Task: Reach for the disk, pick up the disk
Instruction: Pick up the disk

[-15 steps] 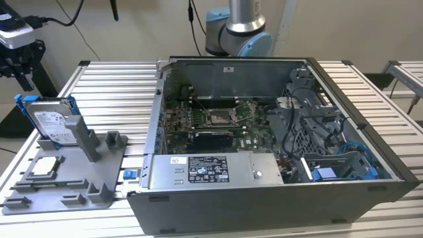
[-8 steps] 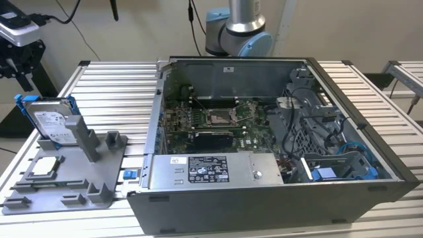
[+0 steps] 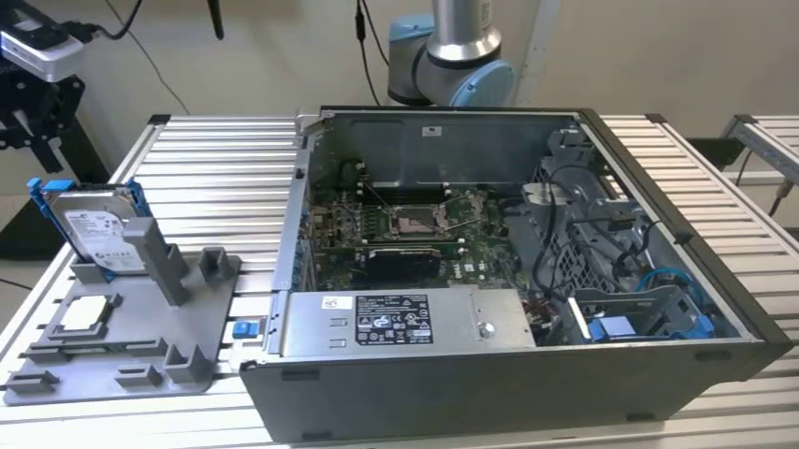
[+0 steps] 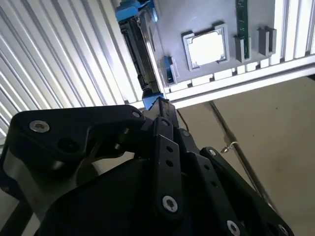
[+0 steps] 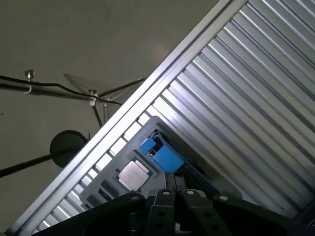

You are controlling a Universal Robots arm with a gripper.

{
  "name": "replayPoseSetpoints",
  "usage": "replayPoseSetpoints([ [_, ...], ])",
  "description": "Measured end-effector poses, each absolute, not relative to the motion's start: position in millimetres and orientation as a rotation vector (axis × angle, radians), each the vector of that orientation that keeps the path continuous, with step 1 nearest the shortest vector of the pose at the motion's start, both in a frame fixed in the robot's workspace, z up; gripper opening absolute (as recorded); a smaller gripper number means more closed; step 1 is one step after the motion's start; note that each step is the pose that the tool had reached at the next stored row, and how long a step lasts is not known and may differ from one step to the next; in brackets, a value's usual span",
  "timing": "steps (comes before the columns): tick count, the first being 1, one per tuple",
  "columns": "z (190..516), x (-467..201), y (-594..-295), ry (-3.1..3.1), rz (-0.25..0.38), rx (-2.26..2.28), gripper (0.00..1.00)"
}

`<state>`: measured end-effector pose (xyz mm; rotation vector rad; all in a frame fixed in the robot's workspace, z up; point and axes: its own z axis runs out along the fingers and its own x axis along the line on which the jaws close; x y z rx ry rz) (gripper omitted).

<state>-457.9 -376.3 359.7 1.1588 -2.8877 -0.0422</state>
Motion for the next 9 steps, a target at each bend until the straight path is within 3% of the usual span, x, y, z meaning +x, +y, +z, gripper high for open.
replayPoseSetpoints([
  [9,359.7,-457.9,-376.3,-2.785,-0.037,1.384,0.0],
])
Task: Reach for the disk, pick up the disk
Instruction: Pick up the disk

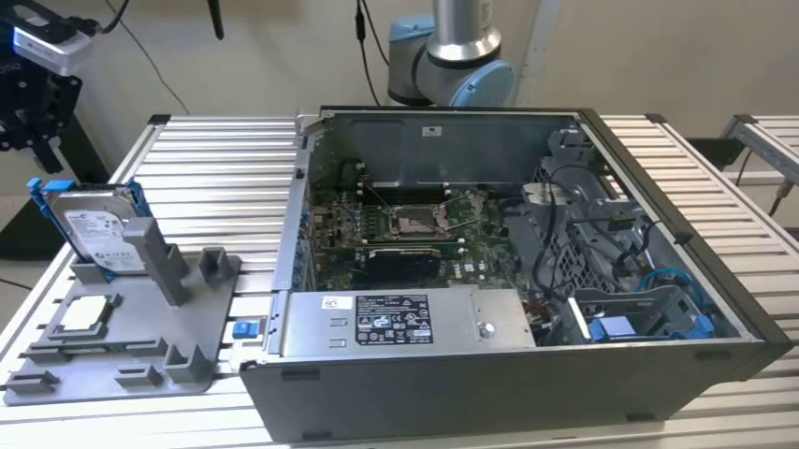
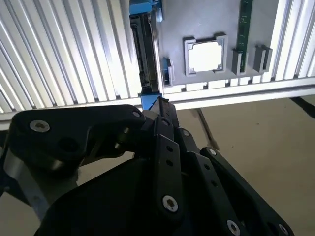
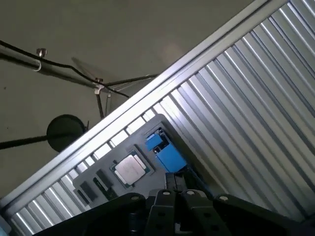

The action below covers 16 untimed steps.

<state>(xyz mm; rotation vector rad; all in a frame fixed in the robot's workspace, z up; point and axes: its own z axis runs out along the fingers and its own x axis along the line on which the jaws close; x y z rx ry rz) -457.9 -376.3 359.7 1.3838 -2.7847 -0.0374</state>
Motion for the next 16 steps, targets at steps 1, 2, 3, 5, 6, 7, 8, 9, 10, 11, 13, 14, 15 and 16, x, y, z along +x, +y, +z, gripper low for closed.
replayPoseSetpoints([
  [1,359.7,-457.9,-376.3,-2.772,-0.037,1.408,0.0],
  [2,359.7,-458.0,-376.3,-2.76,-0.036,1.431,0.0],
  [3,359.7,-458.0,-376.3,-2.747,-0.036,1.455,0.0],
  [5,359.7,-458.0,-376.3,-2.721,-0.035,1.503,0.0],
  [6,359.7,-458.0,-376.3,-2.707,-0.034,1.527,0.0],
  [7,359.7,-458.0,-376.3,-2.693,-0.034,1.551,0.0],
  [8,359.7,-458.0,-376.3,-2.679,-0.034,1.575,0.0],
  [9,359.6,-458.0,-376.3,-2.663,-0.033,1.602,0.0],
  [10,359.6,-458.0,-376.2,-2.649,-0.032,1.625,0.0],
  [11,359.5,-458.0,-376.3,-2.634,-0.032,1.649,0.0],
  [13,359.4,-458.0,-376.3,-2.604,-0.03,1.697,0.0],
  [14,359.3,-458.0,-376.2,-2.589,-0.029,1.72,0.0],
  [15,359.2,-458.0,-376.3,-2.574,-0.029,1.743,0.0],
  [16,359.2,-458.0,-376.3,-2.558,-0.028,1.766,0.0],
])
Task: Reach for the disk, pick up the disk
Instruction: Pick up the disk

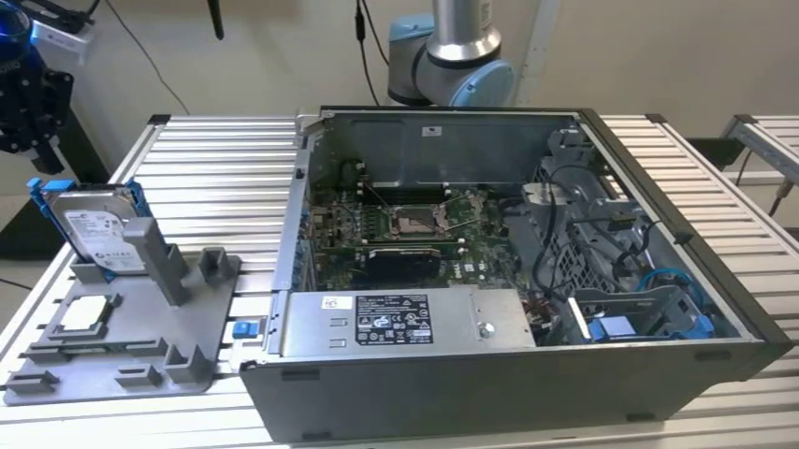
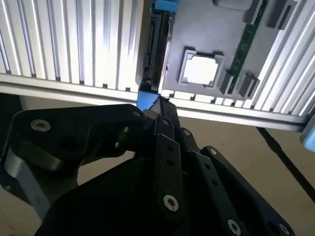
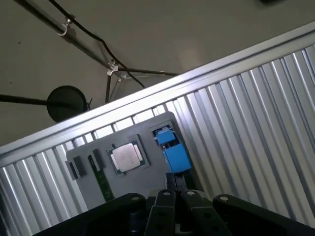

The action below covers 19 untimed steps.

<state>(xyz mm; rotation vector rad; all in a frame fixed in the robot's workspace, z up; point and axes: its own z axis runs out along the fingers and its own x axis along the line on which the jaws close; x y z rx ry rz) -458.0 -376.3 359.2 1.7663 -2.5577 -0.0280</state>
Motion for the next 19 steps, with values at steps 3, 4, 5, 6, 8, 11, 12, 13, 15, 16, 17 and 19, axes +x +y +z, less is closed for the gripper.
replayPoseSetpoints([
  [3,359.1,-458.0,-376.3,-2.522,-0.027,1.817,0.0],
  [4,359.1,-458.0,-376.3,-2.511,-0.026,1.831,0.0],
  [5,359.2,-458.0,-376.3,-2.5,-0.026,1.847,0.0],
  [6,359.1,-458.0,-376.3,-2.486,-0.025,1.866,0.0],
  [8,358.8,-458.0,-376.2,-2.454,-0.022,1.91,0.0],
  [11,357.2,-457.9,-376.3,-2.402,-0.018,1.979,0.0],
  [12,356.7,-457.9,-376.2,-2.385,-0.017,2.0,0.0],
  [13,356.2,-458.0,-376.2,-2.367,-0.016,2.022,0.0],
  [15,355.3,-458.1,-375.8,-2.339,-0.015,2.054,0.0],
  [16,354.7,-458.3,-375.3,-2.331,-0.014,2.064,0.0],
  [17,354.1,-458.7,-374.4,-2.326,-0.013,2.071,0.0],
  [19,353.5,-461.3,-372.0,-2.327,-0.008,2.075,0.0],
])
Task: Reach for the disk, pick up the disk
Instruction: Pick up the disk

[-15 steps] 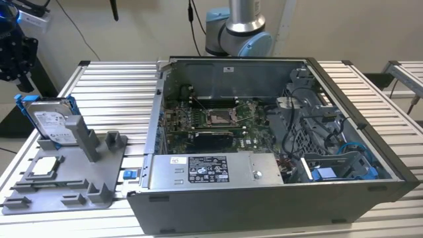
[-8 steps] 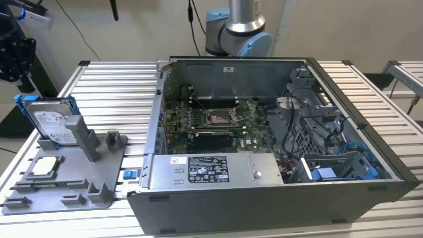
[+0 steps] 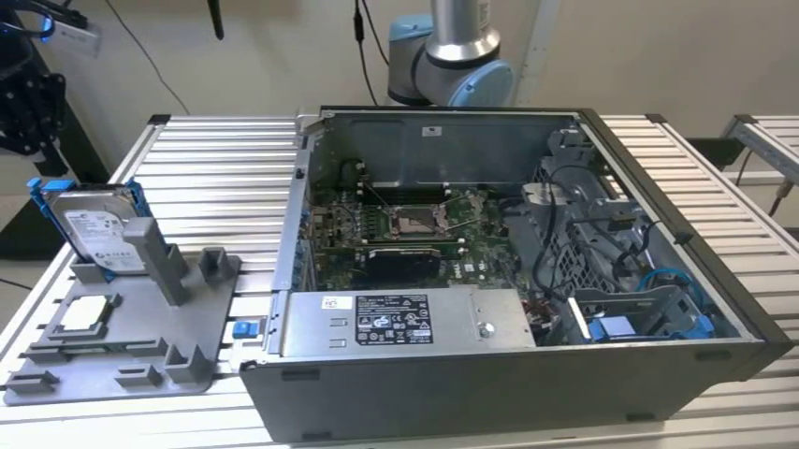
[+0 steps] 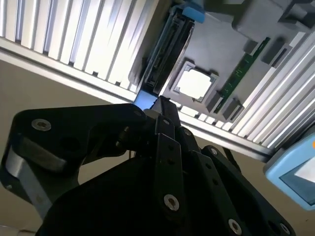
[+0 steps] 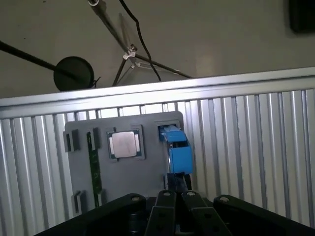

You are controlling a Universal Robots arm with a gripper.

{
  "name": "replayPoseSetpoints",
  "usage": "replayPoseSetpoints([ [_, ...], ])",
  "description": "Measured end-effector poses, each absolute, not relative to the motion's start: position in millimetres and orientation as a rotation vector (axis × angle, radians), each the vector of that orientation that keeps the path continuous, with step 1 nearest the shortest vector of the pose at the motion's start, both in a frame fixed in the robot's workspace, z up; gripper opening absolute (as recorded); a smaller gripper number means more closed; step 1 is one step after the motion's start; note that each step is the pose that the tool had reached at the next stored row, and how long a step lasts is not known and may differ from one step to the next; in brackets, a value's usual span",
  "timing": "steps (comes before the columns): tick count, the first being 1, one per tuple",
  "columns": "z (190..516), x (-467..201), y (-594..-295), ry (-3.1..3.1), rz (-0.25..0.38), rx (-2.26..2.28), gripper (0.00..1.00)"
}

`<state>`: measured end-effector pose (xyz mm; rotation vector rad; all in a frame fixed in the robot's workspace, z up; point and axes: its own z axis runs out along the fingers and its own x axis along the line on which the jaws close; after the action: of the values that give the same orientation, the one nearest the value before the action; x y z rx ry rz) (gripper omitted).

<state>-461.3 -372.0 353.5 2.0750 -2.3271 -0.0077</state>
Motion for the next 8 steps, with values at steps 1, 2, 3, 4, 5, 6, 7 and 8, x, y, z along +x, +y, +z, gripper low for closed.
replayPoseSetpoints([
  [1,353.5,-461.5,-371.7,-2.327,-0.007,2.075,0.0],
  [2,353.5,-461.5,-371.7,-2.327,-0.007,2.075,0.0],
  [3,353.5,-461.5,-371.7,-2.327,-0.007,2.075,0.0],
  [4,353.6,-461.6,-371.6,-2.327,-0.007,2.075,1.0],
  [5,353.5,-461.7,-371.4,-2.327,-0.007,2.075,1.0],
  [6,353.5,-462.0,-370.4,-2.327,-0.007,2.075,1.0],
  [7,353.3,-462.7,-369.4,-2.328,-0.007,2.075,1.0],
  [8,352.9,-463.1,-368.8,-2.328,-0.007,2.076,1.0],
])
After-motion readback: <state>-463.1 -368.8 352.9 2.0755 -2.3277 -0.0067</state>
